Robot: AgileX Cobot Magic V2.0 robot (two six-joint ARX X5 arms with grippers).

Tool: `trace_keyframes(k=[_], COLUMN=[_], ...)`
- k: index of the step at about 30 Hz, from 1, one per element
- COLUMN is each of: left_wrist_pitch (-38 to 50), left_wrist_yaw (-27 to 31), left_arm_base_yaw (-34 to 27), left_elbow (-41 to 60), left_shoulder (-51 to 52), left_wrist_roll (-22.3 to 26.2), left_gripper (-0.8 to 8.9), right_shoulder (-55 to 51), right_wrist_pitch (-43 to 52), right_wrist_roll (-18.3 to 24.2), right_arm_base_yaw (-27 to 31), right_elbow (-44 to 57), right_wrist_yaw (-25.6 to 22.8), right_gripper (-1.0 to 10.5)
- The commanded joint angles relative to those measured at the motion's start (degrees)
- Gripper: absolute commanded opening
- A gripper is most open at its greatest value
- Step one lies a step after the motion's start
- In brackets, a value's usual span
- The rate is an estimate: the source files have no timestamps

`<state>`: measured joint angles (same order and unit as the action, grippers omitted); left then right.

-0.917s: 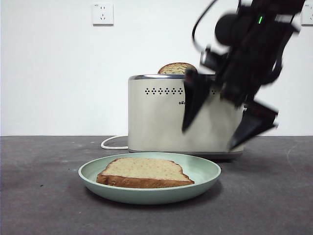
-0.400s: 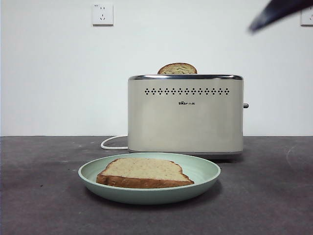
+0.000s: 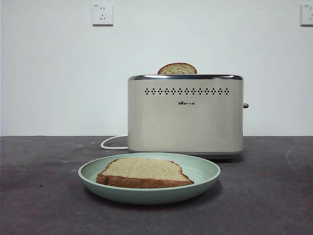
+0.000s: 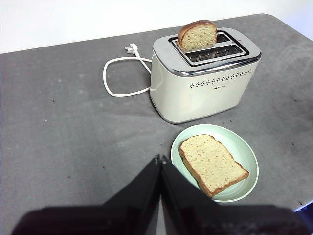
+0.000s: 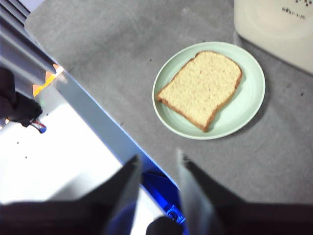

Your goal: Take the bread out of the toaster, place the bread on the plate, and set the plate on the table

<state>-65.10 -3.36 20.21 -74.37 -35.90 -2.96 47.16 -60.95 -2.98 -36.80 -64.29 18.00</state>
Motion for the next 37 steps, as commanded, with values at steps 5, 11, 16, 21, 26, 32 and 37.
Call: trace_keyframes(k=[5,11,16,21,26,32,37], left_wrist_pitch=[0.24,0.22,-0.26,-1.75,-2.71,-2.73,-2.23], left_wrist_yaw=[0.09,0.11,0.17,0.17,0.2,0.2,0.33], left_arm_base_yaw=[-0.07,-0.07,-0.07,-0.07,-0.07,-0.07,-0.07], left_elbow=[0.0,0.0,0.0,0.0,0.0,0.0,0.0], left_shoulder=[0.17,0.17,0.17,0.15,0.15,0.15,0.15], left_wrist_roll=[0.63,0.63,0.63,0.63,0.66,0.63,1.84], left_gripper=[-0.09,-0.08,-0.08,-0.03,-0.03,-0.03,-0.03], right_shoulder=[-0.35,-0.35,-0.66,-0.7,-0.68,-0.7,-0.68], right_wrist_pitch=[-1.38,-1.36,-1.33,-1.33,-1.33,-1.33,-1.36], right_wrist_roll=[0.46,0.44,-0.13,-0.13,-0.13,-0.13,-0.13], right_arm_base_yaw=[-0.11,-0.11,-0.11,-0.11,-0.11,-0.11,-0.11], right_elbow=[-0.04,-0.04,-0.07,-0.04,-0.04,-0.04,-0.07], right_wrist_yaw=[0.04,-0.04,-0.13,-0.15,-0.15,-0.15,-0.15], right_gripper=[-0.1,-0.1,0.0,0.0,0.0,0.0,0.0])
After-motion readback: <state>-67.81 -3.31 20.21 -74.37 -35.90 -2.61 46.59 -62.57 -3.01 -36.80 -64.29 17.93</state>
